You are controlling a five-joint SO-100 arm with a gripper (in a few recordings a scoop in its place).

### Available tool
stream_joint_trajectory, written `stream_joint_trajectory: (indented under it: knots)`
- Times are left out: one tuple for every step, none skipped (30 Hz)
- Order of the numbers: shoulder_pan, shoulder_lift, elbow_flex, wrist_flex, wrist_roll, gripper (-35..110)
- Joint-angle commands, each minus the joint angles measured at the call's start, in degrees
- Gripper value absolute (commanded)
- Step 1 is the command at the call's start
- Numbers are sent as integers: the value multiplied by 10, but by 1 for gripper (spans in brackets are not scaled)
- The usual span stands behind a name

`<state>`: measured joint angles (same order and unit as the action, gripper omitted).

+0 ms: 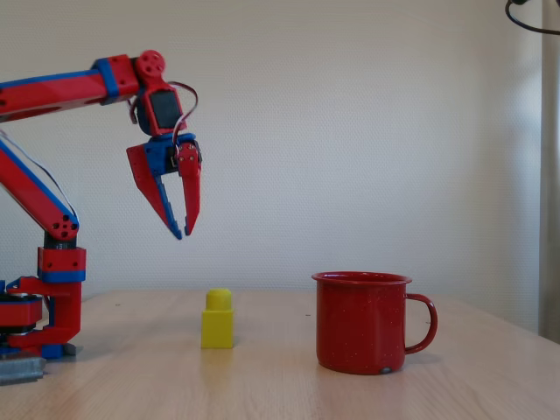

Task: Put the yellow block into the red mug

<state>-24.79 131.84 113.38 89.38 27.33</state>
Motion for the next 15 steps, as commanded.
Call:
stream_joint_trajectory:
  knots:
    - [-29, -26, -47, 20, 27, 0]
    - [-35, -40, -50, 25, 39, 0]
    - [-40, -52, -53, 26, 50, 0]
    - [-45, -62, -53, 26, 59, 1]
    - [-50, -71, -51, 24, 67, 3]
    - [-54, -79, -49, 22, 76, 5]
    - [-60, -84, -46, 19, 80, 8]
    - [-62, -89, -43, 14, 82, 10]
    - [-64, -93, -41, 9, 86, 15]
    - [-64, -98, -40, 4, 91, 20]
    - [-64, -102, -39, -1, 93, 25]
    - [-63, -105, -39, -4, 96, 29]
    - [-63, -111, -39, -7, 99, 33]
    - [-63, -116, -39, -11, 102, 37]
    - [-63, -120, -37, -15, 103, 40]
